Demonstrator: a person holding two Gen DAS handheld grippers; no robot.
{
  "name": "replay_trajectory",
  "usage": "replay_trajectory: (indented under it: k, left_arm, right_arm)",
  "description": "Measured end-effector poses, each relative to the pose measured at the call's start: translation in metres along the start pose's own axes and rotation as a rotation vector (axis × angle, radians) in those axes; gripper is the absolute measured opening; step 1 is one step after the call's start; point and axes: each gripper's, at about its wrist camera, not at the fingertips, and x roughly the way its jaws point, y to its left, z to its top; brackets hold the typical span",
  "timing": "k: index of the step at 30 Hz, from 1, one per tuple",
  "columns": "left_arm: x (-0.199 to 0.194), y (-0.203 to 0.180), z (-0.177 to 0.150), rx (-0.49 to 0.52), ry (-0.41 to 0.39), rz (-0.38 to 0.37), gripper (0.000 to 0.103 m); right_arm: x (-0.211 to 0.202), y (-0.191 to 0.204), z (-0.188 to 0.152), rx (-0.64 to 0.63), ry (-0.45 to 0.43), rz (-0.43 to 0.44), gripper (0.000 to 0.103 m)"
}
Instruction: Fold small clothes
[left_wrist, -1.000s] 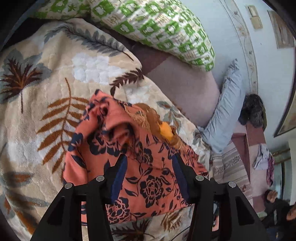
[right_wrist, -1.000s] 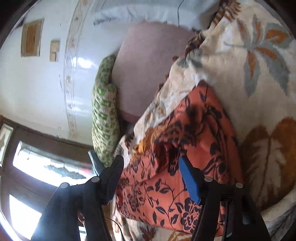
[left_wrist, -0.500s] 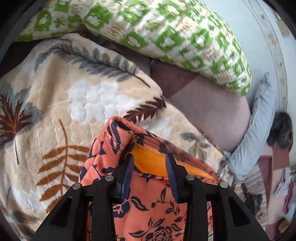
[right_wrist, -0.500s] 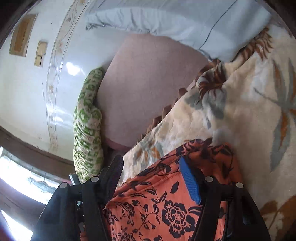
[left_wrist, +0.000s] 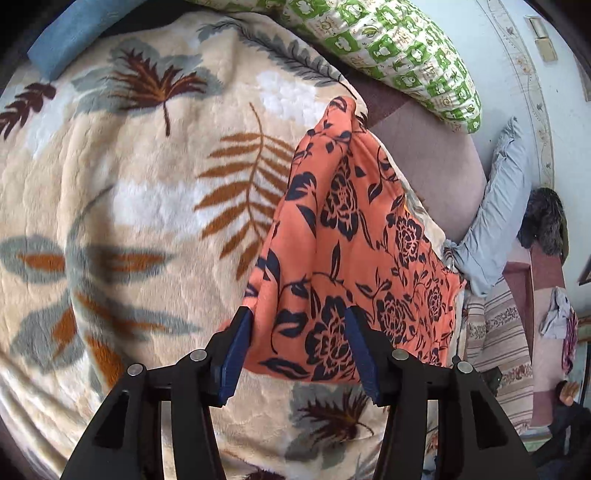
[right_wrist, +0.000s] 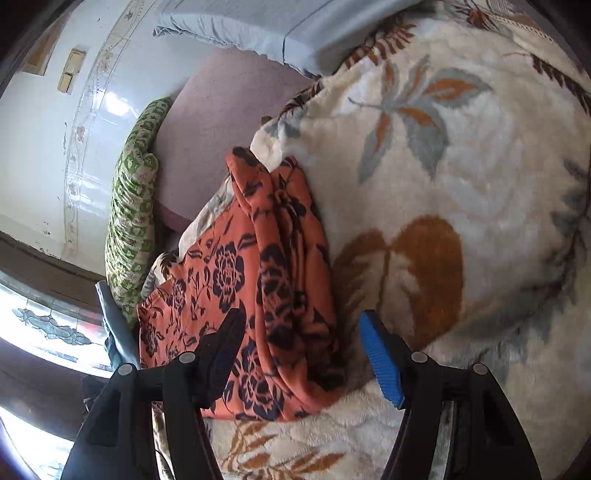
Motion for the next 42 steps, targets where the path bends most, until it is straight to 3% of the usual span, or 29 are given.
replay_trajectory:
  k: [3,4,5,6,8,10,13,15,16,20,22,23,25,29,34,36,38,40,42]
  left_arm:
    - [0.016,-0.001,-0.017,0.013,-0.007,0.099,0.054]
    - [0.017,-0.003,-0.021,0.016,-0.011,0.119,0.047]
    - [0.013,-0.008,-0.023,0.023,-0.025,0.145,0.039]
    - [0.010,-0.013,-0.024,0.029,-0.035,0.140,0.028]
    - [-0.009,-0.017,-0.026,0.045,-0.070,0.143,0.026]
    - [-0.011,-0.018,-0.029,0.066,-0.085,0.219,0.023]
    - [-0.001,0.002,-0.033,0.019,-0.023,0.299,0.022]
    - [-0.005,0.004,-0.032,-0.008,-0.030,0.267,0.021]
    - [-0.009,0.002,-0.032,-0.004,-0.032,0.264,0.021]
    - [-0.039,-0.019,-0.029,0.096,-0.100,0.245,0.021]
    - [-0.053,-0.034,-0.023,0.142,-0.141,0.217,0.026]
    - [-0.056,-0.042,-0.019,0.165,-0.156,0.225,0.029]
    - [-0.050,-0.061,-0.006,0.194,-0.165,0.252,0.049]
    - [-0.010,-0.086,0.026,0.197,-0.140,0.296,0.050]
    - [0.039,-0.105,0.046,0.243,-0.135,0.338,0.049]
    - [0.054,-0.109,0.051,0.284,-0.153,0.374,0.049]
    - [0.078,-0.105,0.060,0.297,-0.146,0.432,0.049]
    - [0.103,-0.090,0.071,0.256,-0.110,0.473,0.051]
    - [0.114,-0.079,0.078,0.213,-0.111,0.464,0.055]
  right_arm:
    - [0.015,0.012,-0.020,-0.066,0.052,-0.021,0.067]
    - [0.022,0.021,-0.025,-0.125,0.066,-0.093,0.061]
    - [0.025,0.032,-0.028,-0.192,0.072,-0.148,0.027]
    - [0.021,0.041,-0.028,-0.230,0.065,-0.139,0.011]
    - [-0.004,0.052,-0.026,-0.244,-0.040,-0.095,0.012]
    - [-0.013,0.044,-0.022,-0.192,-0.075,-0.080,0.012]
    - [0.017,0.019,-0.028,-0.164,0.048,-0.210,0.013]
    - [0.016,0.016,-0.032,-0.150,0.025,-0.194,0.015]
    - [0.012,0.019,-0.032,-0.142,0.019,-0.171,0.022]
    - [-0.007,0.033,-0.022,-0.187,-0.008,-0.165,0.027]
    - [-0.020,0.044,-0.010,-0.209,-0.077,-0.154,0.036]
    - [-0.021,0.052,-0.001,-0.222,-0.099,-0.156,0.045]
    - [-0.017,0.066,0.018,-0.238,-0.132,-0.163,0.052]
    - [0.019,0.086,0.056,-0.202,-0.140,-0.168,0.052]
    - [0.069,0.098,0.081,-0.264,-0.118,-0.280,0.048]
    - [0.076,0.099,0.085,-0.299,-0.142,-0.304,0.030]
    - [0.083,0.087,0.092,-0.285,-0.155,-0.365,0.025]
    - [0.096,0.060,0.100,-0.210,-0.100,-0.416,0.025]
    - [0.093,0.045,0.103,-0.159,-0.104,-0.364,0.029]
